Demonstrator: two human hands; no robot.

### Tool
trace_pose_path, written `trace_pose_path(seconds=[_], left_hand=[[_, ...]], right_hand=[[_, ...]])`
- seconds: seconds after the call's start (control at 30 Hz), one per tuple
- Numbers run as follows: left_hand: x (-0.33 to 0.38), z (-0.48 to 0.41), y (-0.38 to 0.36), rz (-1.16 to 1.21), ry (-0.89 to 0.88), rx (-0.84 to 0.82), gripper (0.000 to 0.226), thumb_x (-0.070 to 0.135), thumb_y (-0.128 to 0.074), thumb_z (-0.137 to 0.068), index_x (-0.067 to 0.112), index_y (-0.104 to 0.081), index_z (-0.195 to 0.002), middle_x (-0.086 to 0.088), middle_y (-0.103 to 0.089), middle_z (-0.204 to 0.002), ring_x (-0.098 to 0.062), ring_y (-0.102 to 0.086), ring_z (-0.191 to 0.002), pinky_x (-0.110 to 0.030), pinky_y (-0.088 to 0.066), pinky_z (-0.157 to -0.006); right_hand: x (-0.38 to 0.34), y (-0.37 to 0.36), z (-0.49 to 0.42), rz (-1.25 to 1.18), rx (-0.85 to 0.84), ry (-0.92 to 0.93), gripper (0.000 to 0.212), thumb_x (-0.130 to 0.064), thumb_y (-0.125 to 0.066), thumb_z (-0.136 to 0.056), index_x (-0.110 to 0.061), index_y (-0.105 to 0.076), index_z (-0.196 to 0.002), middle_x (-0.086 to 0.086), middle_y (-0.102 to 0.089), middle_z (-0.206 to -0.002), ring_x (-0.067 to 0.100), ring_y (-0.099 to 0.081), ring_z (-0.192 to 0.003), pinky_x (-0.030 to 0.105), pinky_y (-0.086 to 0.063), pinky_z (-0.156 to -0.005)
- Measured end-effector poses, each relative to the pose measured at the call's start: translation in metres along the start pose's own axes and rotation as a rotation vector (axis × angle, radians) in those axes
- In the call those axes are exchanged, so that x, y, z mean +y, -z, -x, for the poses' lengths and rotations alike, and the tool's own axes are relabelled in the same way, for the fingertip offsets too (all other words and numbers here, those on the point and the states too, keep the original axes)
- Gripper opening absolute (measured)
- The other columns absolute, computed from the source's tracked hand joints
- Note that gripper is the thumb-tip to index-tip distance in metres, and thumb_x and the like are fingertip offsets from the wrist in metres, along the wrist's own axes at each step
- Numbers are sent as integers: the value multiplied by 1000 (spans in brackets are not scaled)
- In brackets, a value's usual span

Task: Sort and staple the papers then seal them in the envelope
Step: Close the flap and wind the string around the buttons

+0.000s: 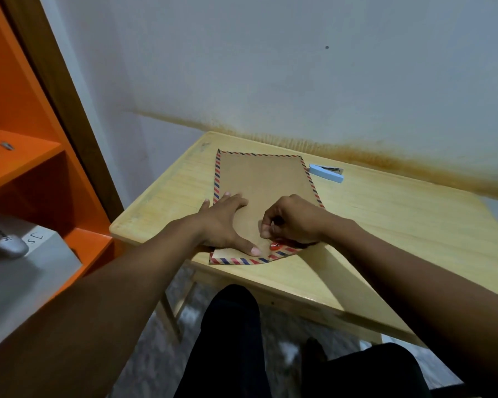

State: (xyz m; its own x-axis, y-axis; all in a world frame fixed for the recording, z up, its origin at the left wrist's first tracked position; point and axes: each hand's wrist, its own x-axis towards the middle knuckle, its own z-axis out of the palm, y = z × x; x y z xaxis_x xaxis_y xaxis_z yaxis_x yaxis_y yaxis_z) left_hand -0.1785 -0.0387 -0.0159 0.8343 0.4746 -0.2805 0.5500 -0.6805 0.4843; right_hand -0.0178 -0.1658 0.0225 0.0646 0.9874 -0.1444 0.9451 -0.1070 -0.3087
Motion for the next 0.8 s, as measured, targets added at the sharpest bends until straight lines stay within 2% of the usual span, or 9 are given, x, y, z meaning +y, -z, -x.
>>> trace_pose_path(seconds=[0.07,0.13,0.23,0.33,0.47,0.67,0.8], left_hand=[[-1,-1,0,-2,-1,-8,126,71,-83,-63,30,-16,-162,8,2,-173,-14,14,-158,-49,9,-127],[-1,-1,-1,-8,-1,-13,126,72,-83,-63,30,-16,-162,9,3,-173,-14,14,-158,-49,10,-127],[3,-1,-3,-12,18,23,123,81,-75,-64,29,-19,-161,9,0,-173,-12,13,-158,-51,10,-127],[18,-1,-11,-6,69,98,121,95,-57,-64,27,-24,-158,7,-8,-173,-15,9,-159,-58,8,-125],[35,-6,-24,-188,140,138,140,103,-52,-51,20,-16,-158,5,-2,-173,-26,13,-159,-69,5,-121],[32,-6,-28,-215,158,135,147,106,-47,-46,22,-10,-161,4,8,-173,-27,20,-157,-69,9,-120],[33,-8,-35,-219,172,177,148,108,-43,-45,22,-8,-161,3,9,-173,-27,21,-157,-69,12,-119]], right_hand=[[6,3,-8,-104,-2,-63,5,-24,-78,-86,-20,-79,-89,-4,-76,-87,12,-66,-82,30,-55,-77],[12,4,-15,-219,-11,-137,10,-28,-82,-81,-20,-79,-85,-4,-77,-84,12,-69,-81,32,-58,-77],[22,5,-20,-300,-31,-198,12,-29,-84,-79,-18,-77,-81,-4,-75,-78,10,-66,-73,30,-53,-73],[29,9,-16,-307,-34,-233,10,-28,-82,-81,-20,-76,-80,-4,-73,-76,10,-62,-73,28,-49,-73],[36,11,-9,-317,-43,-297,9,-27,-79,-84,-19,-76,-82,-1,-75,-84,14,-63,-83,30,-50,-78],[41,9,-1,-297,-2,-309,11,-26,-78,-86,-22,-74,-77,-4,-72,-80,9,-62,-78,23,-45,-66],[39,6,20,-151,106,-232,9,-23,-76,-87,-19,-75,-79,-14,-66,-70,9,-60,-73,23,-42,-61]])
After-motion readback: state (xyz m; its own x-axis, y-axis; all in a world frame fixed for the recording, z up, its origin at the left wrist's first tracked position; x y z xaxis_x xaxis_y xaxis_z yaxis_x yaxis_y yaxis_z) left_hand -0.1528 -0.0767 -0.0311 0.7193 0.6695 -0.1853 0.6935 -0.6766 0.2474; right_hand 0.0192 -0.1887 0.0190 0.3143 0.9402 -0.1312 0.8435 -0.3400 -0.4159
